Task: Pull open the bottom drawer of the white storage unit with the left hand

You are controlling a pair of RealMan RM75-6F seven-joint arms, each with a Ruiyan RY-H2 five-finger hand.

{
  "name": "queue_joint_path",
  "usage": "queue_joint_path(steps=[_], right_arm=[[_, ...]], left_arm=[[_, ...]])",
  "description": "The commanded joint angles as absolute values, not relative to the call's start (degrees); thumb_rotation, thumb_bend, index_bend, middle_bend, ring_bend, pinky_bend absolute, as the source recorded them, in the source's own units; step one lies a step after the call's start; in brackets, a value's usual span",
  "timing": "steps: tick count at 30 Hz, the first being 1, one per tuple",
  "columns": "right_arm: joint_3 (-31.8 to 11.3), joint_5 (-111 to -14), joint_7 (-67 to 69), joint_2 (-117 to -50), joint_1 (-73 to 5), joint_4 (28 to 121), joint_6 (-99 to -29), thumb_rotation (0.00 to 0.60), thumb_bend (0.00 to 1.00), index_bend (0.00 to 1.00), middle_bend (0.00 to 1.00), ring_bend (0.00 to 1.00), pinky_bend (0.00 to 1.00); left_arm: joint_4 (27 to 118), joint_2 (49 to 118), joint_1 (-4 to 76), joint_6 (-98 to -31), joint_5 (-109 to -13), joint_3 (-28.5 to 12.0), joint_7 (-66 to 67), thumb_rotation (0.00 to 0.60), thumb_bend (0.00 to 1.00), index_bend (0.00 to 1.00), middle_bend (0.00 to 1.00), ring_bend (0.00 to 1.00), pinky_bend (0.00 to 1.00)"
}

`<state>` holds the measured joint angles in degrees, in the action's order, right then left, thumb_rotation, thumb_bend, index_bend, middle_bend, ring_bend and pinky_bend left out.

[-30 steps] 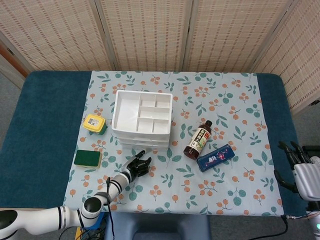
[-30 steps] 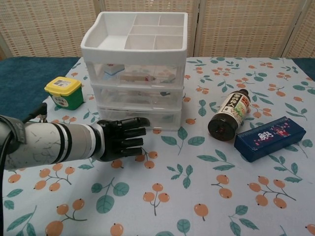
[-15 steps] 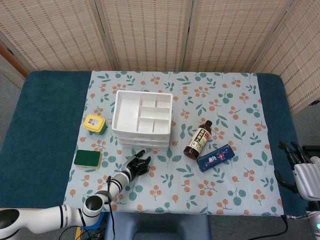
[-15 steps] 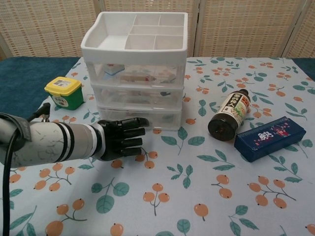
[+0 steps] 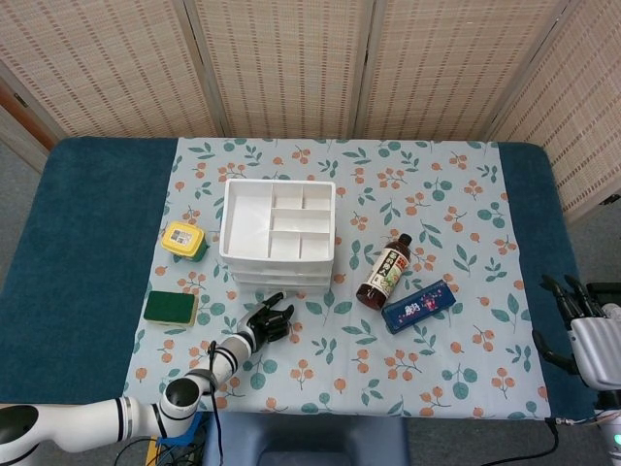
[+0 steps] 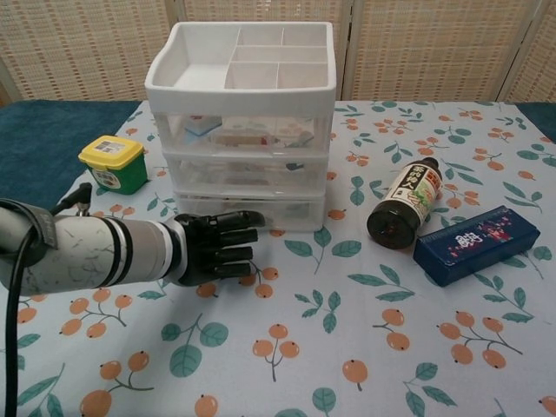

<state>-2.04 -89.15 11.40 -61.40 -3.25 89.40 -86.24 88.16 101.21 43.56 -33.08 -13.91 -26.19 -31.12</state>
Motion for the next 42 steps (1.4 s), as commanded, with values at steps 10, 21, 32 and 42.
queue_joint_path(steps=[10,21,32,42], right_arm=[[-2.03,-89.13,11.4,-61.45,-3.32,89.38,-86.01,0.6,0.41,0.04,0.18,0.08,0.2],[-2.06,-89.48,11.31,-61.41,-3.56,89.52,-85.93,0.6,0.41,0.04,0.18,0.08,0.2],[-2.06,-89.51,11.68,-61.49,-3.4,89.24,-86.25,0.6,0.41,0.04,0.18,0.08,0.2],[-2.07,-89.57,11.9,-61.7,-3.58,88.98,-86.03,0.6,0.41,0.04,0.18,0.08,0.2]], left_arm=[[88.9,100.41,42.36,-32.1,-13.91,-25.41,-31.14,0.6,0.51,0.21,1.0,1.0,1.0],[92.28,97.92,39.92,-30.46,-15.87,-24.56,-31.68,0.6,0.51,0.21,1.0,1.0,1.0],[102.04,91.26,35.98,-38.41,-35.23,-18.75,-20.97,0.6,0.51,0.18,1.0,1.0,1.0],[100.05,92.72,33.21,-54.0,-51.79,-14.3,-10.55,0.6,0.51,0.18,1.0,1.0,1.0]])
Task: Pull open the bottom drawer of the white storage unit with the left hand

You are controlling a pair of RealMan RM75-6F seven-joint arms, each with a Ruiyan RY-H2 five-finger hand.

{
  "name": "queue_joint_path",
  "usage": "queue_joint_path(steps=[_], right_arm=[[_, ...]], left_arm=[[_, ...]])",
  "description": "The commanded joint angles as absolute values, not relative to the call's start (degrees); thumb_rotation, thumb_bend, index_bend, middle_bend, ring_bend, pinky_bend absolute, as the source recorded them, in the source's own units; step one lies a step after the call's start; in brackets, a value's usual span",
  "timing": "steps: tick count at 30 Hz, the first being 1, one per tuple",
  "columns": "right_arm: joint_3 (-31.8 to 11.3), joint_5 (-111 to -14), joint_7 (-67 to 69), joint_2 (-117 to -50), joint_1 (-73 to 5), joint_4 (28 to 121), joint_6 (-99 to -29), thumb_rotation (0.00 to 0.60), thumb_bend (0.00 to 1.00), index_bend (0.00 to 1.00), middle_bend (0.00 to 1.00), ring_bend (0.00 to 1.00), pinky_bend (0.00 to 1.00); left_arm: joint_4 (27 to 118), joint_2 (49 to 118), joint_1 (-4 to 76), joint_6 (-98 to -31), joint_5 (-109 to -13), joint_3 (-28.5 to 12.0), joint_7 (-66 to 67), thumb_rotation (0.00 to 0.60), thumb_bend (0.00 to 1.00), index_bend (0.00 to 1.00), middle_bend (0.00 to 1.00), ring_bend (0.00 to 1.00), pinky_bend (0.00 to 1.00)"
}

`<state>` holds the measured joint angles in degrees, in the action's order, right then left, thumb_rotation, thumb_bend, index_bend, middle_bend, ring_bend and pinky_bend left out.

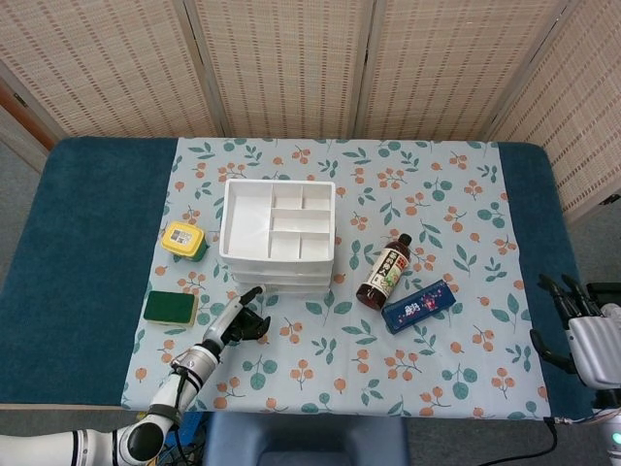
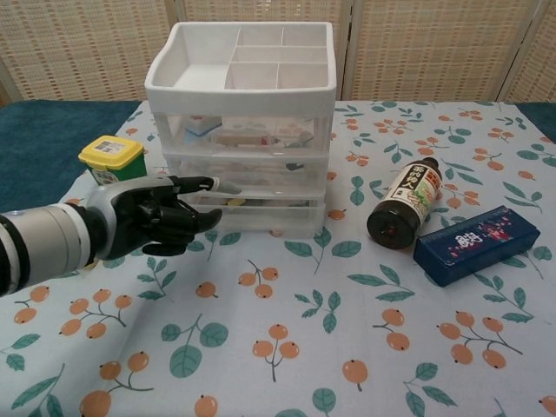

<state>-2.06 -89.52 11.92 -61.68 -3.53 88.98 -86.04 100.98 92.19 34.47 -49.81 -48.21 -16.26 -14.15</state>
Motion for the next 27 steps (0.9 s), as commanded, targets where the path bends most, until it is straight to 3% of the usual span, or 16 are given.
queue_joint_path(steps=[1,27], right_arm=[[-2.08,-89.61,11.88,-61.71,-3.62,88.98,-86.02,0.6,0.41,0.04,0.18,0.08,0.2],[-2.13,-89.15,12.12,-61.89,-3.8,88.58,-85.49,0.6,0.41,0.04,0.18,0.08,0.2]], left_arm=[[99.76,92.86,33.22,-54.19,-51.9,-14.29,-10.34,0.6,0.51,0.18,1.0,1.0,1.0],[93.09,97.31,35.22,-56.17,-51.77,-13.06,-1.72,0.6,0.51,0.19,1.0,1.0,1.0]])
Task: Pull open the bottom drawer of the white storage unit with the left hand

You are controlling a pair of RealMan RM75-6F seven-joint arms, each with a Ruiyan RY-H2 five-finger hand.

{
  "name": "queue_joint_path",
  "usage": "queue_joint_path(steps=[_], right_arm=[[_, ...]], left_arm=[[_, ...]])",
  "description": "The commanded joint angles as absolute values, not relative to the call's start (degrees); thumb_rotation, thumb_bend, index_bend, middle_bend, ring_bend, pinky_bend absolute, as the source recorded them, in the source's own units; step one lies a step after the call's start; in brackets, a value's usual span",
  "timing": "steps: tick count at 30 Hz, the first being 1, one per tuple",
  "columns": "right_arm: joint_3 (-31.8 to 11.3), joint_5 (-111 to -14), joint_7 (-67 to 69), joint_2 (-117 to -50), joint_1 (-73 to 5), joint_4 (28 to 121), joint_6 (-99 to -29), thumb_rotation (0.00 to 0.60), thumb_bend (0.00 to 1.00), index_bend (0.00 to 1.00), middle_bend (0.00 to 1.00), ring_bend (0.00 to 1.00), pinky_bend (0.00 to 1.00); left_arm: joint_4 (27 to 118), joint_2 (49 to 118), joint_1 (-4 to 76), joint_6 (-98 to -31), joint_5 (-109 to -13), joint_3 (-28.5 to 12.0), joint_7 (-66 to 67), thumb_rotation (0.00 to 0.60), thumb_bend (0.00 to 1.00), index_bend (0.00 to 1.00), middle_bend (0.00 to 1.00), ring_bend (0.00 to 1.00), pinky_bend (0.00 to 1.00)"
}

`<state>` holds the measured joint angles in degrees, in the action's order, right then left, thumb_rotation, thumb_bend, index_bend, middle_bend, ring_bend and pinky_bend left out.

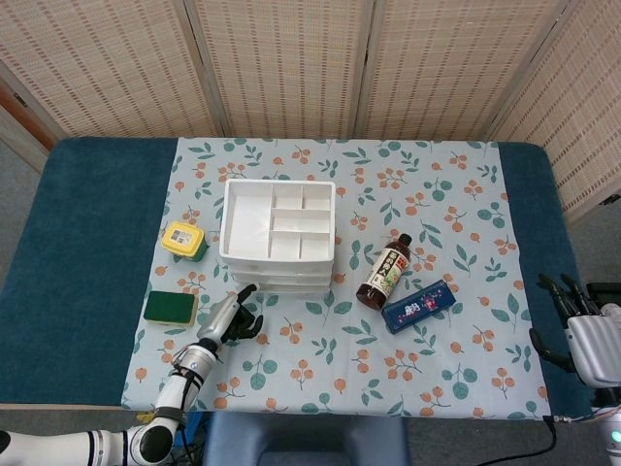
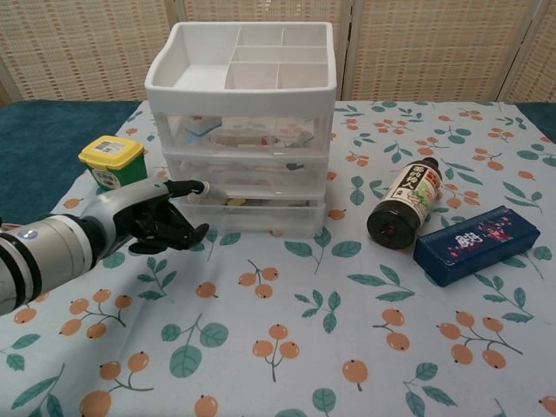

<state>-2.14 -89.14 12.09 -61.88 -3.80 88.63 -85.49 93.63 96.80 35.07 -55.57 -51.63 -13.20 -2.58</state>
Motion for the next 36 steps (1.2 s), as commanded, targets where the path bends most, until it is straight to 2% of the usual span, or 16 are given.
queue_joint_path(steps=[1,19,36], right_arm=[[-2.14,-89.14,12.15,-61.9,-3.8,88.54,-85.48,0.6,0.41,0.04,0.18,0.08,0.2],[-2.03,-88.83,12.53,-62.02,-3.54,88.29,-85.51,0.6,0.41,0.04,0.18,0.08,0.2],[-2.04,-88.8,13.04,-62.22,-3.48,87.83,-85.5,0.6,0.41,0.04,0.18,0.08,0.2]], left_arm=[[92.88,97.56,35.26,-56.44,-51.83,-13.04,-1.34,0.6,0.51,0.2,1.0,1.0,1.0],[89.31,101.53,36.77,-58.74,-51.89,-12.75,6.04,0.6,0.51,0.22,1.0,1.0,1.0],[90.83,100.38,36.11,-58.04,-51.96,-11.81,7.64,0.6,0.51,0.31,1.0,1.0,1.0]])
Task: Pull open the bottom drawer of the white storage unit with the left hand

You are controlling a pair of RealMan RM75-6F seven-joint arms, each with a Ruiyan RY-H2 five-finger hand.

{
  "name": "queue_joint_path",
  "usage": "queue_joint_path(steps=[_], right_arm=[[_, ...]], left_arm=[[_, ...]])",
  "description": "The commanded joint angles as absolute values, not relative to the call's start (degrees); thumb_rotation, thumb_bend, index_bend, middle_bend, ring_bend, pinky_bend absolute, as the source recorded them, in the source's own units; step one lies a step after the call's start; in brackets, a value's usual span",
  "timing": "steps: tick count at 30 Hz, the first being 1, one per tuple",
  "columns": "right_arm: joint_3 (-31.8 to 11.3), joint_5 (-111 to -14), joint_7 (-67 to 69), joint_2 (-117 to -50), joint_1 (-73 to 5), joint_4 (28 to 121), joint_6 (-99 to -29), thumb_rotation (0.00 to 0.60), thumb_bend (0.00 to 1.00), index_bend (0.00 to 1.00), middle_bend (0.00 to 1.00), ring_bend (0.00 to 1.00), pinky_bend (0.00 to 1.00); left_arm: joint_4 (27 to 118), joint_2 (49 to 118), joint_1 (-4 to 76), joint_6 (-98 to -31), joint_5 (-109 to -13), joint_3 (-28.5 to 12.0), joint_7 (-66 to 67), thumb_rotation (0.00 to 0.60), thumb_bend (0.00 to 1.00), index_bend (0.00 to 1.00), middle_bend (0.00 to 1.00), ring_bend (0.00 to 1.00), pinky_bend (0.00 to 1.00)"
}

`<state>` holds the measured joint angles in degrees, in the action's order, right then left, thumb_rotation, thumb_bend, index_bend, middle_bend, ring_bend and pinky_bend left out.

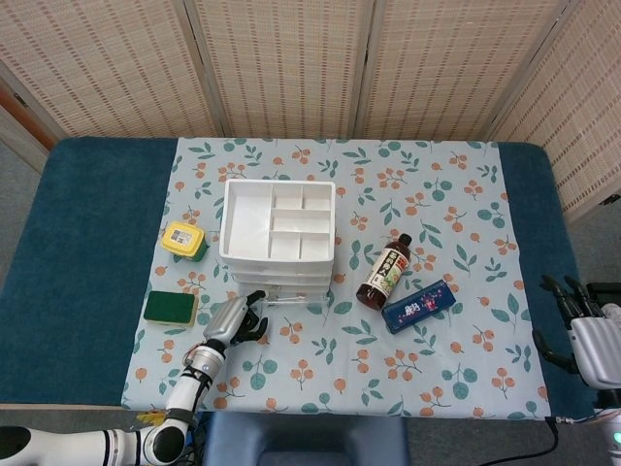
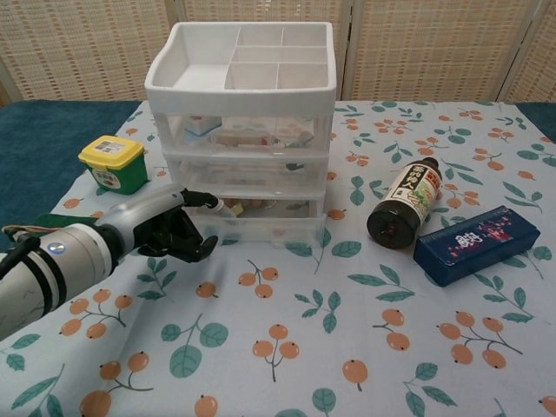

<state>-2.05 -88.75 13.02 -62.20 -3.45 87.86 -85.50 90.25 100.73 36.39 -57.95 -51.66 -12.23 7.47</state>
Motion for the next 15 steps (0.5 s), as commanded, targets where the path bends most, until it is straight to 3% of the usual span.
queue_joint_path(steps=[1,15], right_arm=[[-2.05,-88.83,13.05,-62.22,-3.49,87.8,-85.5,0.6,0.41,0.04,0.18,0.08,0.2],[-2.05,-88.94,13.23,-62.24,-3.42,87.59,-85.68,0.6,0.41,0.04,0.18,0.08,0.2]], left_arm=[[91.19,100.19,35.97,-58.13,-52.17,-11.58,7.76,0.6,0.51,0.31,1.0,1.0,1.0],[96.66,97.79,33.98,-58.77,-55.5,-7.95,8.77,0.6,0.51,0.33,1.0,1.0,1.0]])
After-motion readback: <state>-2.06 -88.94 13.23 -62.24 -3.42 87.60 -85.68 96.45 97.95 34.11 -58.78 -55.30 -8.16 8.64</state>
